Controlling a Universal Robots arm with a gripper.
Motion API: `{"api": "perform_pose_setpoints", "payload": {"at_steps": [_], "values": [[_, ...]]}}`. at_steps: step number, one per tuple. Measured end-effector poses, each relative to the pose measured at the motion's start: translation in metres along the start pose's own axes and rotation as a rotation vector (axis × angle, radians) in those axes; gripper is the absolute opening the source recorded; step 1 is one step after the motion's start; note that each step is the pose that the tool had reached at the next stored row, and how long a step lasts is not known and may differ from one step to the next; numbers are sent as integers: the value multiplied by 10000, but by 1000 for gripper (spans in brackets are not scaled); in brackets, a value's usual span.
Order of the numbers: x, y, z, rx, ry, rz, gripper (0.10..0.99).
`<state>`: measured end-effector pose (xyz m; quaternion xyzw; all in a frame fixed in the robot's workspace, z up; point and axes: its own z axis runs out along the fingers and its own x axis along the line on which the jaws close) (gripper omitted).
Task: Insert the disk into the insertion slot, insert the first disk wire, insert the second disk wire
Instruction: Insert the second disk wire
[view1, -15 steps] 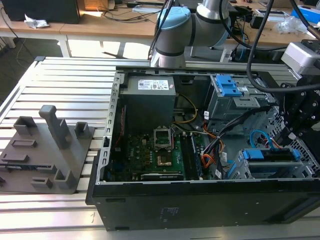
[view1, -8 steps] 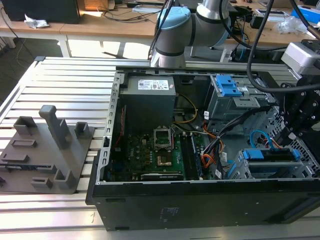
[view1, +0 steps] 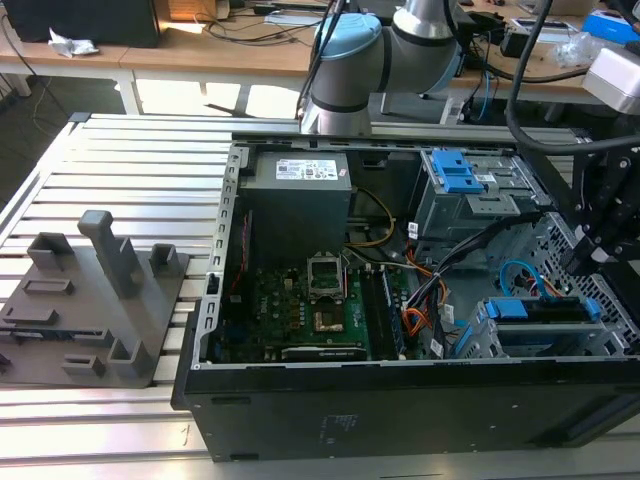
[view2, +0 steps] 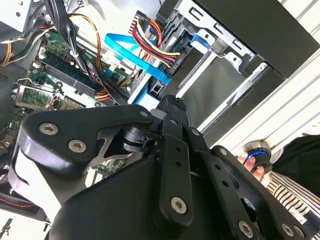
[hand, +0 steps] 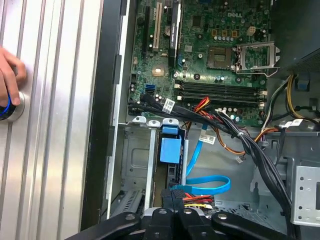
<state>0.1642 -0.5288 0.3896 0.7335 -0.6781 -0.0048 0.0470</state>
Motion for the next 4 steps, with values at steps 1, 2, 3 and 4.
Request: {"api": "perform_pose_setpoints", "payload": {"at_steps": [1, 2, 3, 4], "values": [[0, 0, 0, 0, 0, 0, 106], [-1, 0, -1, 0, 1, -1, 106], [0, 0, -2, 0, 3, 0, 106], [0, 0, -2, 0, 3, 0, 106]]}}
